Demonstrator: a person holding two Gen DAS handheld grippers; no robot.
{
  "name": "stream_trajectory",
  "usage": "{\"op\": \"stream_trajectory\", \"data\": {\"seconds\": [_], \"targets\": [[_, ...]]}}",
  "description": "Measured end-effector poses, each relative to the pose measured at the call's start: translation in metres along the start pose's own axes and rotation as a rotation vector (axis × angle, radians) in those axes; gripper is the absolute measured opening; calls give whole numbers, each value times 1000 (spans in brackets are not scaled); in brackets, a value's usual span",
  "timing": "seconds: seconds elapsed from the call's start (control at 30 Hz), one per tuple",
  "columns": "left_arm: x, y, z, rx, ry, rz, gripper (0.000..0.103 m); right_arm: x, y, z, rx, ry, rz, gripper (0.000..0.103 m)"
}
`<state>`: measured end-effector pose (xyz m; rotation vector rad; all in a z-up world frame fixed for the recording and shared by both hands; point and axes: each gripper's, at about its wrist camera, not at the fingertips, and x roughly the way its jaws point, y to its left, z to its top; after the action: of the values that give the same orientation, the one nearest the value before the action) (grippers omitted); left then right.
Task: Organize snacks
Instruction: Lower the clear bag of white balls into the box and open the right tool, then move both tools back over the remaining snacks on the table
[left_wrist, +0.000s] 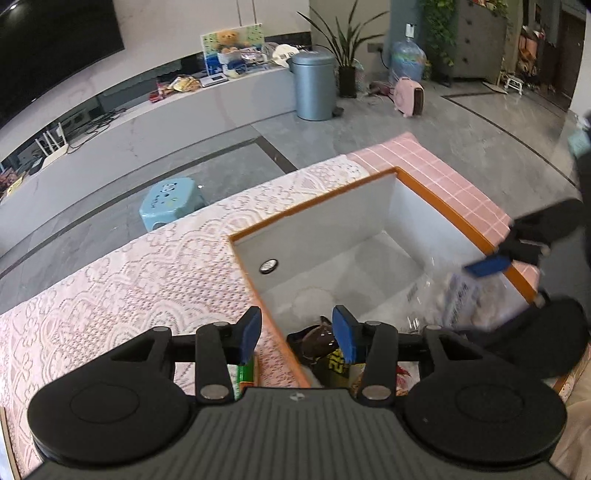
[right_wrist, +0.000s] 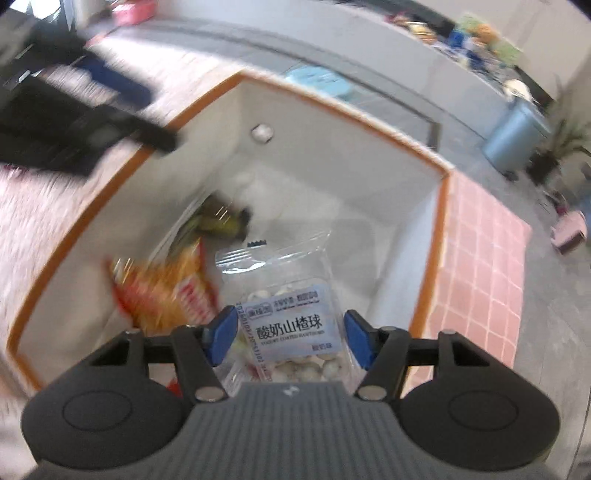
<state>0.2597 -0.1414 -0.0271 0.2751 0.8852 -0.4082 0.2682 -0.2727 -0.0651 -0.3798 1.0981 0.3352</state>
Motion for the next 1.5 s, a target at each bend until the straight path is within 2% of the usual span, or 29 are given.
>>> {"op": "stream_trajectory", "data": {"seconds": [0.37, 0.57, 0.67, 0.77, 0.97, 1.1, 1.3, 1.37, 1.5], "targets": [[-8, 43, -13, -77, 19, 62, 53, 42, 5, 44, 56, -24, -131, 61], [-13, 59, -22, -109, 31, 78, 53, 57, -3, 60, 197, -76, -94, 61], [-14, 64, -25, -117, 36, 76, 53, 68, 0, 62, 197, -27, -87, 60], [-14, 66, -28, -121, 41, 72, 53, 78, 2, 57, 198, 70, -95, 60], [-11, 74, -34, -142, 74, 52, 53, 79, -7, 46, 266, 182, -72, 60], [-14, 77, -39, -153, 93, 45, 53, 82, -11, 44, 299, 217, -101, 61], [-27, 89, -50, -180, 99, 44, 56, 74, -5, 50, 301, 189, -137, 68], [-35, 92, -53, -181, 87, 41, 60, 61, -5, 51, 313, 163, -140, 72], [-55, 100, -63, -203, 56, 39, 62, 30, 2, 51, 310, 98, -142, 73]]}}
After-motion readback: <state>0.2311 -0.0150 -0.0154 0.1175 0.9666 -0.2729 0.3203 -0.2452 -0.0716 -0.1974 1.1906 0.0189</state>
